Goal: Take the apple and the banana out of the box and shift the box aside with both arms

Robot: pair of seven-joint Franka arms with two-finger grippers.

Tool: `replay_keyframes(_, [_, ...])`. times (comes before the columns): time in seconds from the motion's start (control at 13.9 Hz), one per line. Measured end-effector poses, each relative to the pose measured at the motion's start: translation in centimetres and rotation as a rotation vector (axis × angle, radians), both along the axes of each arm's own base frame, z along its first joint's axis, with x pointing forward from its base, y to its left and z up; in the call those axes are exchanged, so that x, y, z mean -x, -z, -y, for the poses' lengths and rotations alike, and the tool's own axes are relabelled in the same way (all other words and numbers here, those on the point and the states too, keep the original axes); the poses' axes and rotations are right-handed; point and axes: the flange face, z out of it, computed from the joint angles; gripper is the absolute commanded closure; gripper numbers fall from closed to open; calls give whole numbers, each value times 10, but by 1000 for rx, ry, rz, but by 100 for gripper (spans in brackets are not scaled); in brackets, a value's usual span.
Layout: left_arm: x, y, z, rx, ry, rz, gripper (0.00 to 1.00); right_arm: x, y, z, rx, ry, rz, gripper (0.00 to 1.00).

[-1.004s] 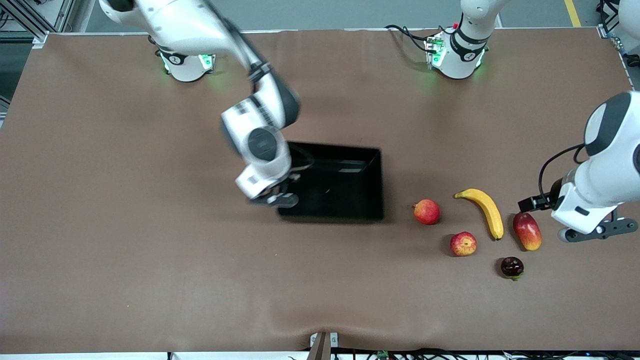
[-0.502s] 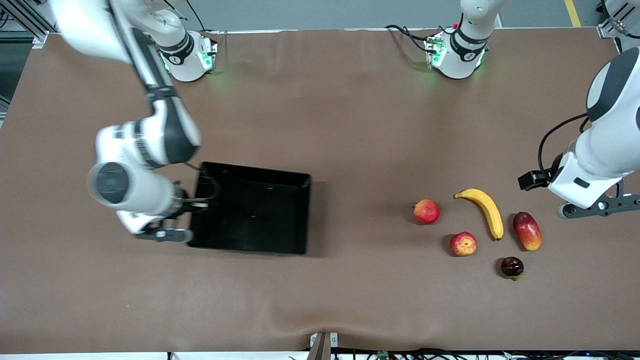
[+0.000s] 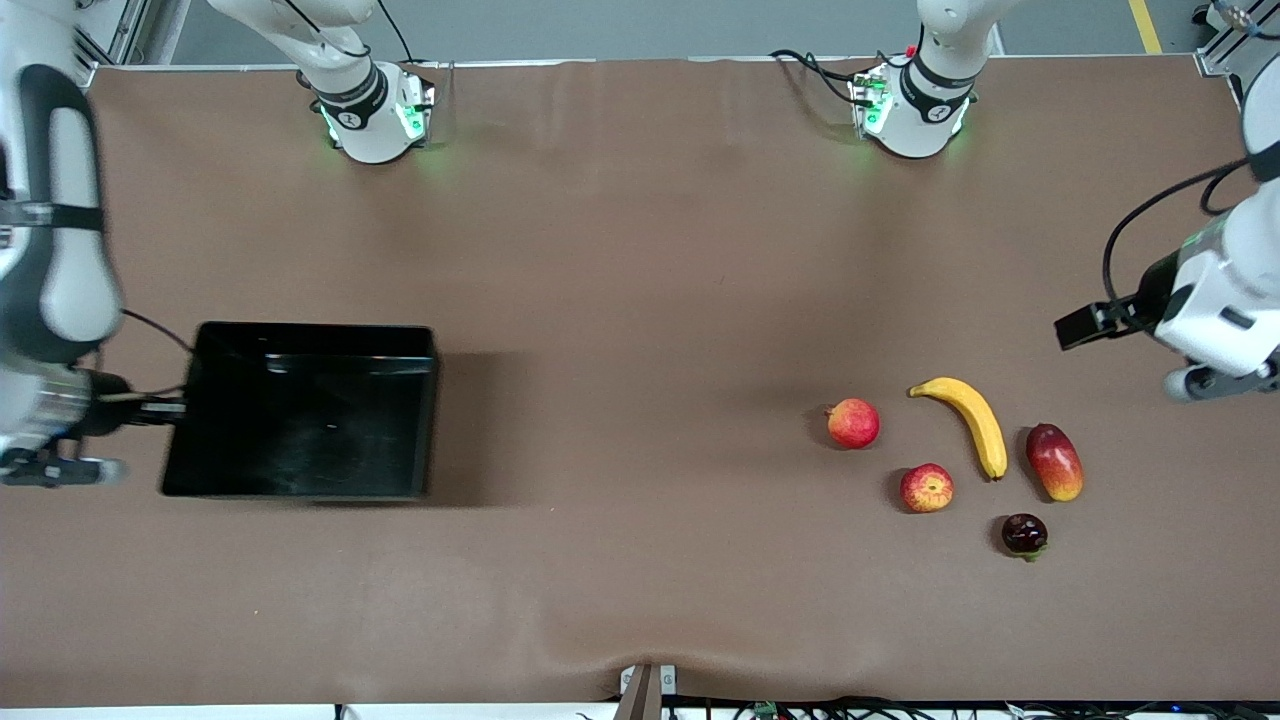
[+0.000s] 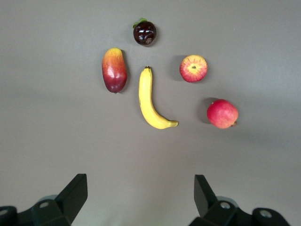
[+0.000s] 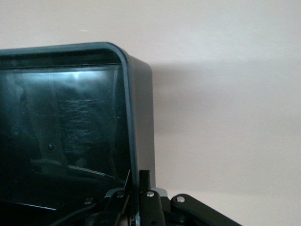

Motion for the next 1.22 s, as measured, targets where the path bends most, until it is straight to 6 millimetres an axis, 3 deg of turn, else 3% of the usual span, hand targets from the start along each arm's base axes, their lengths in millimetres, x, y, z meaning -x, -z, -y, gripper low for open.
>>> replay_keyframes(0.22, [16, -22, -15, 13, 17, 15, 0, 10, 22, 50, -7, 34, -3, 100])
replay_keyframes(0.65, [53, -26, -18, -3, -11, -5, 0, 11, 86, 89, -4, -4, 13, 100])
replay_keyframes(0.72, [59, -27, -19, -6, -14, -6, 0, 11, 96, 92, -4, -18, 17, 81])
replay_keyframes(0.79, [65, -28, -19, -8, -14, -2, 0, 11, 103, 95, -6, -34, 17, 19])
replay_keyframes(0.86, [71, -29, -19, -9, -13, 12, 0, 10, 104, 96, -7, -48, 22, 0])
replay_keyframes(1.0, [82, -27, -17, -11, -8, 37, 0, 1, 89, 96, 2, -65, 56, 0])
replay_keyframes(1.22, [89, -22, -15, -1, -6, 48, 0, -21, 45, 84, 23, -91, 134, 0])
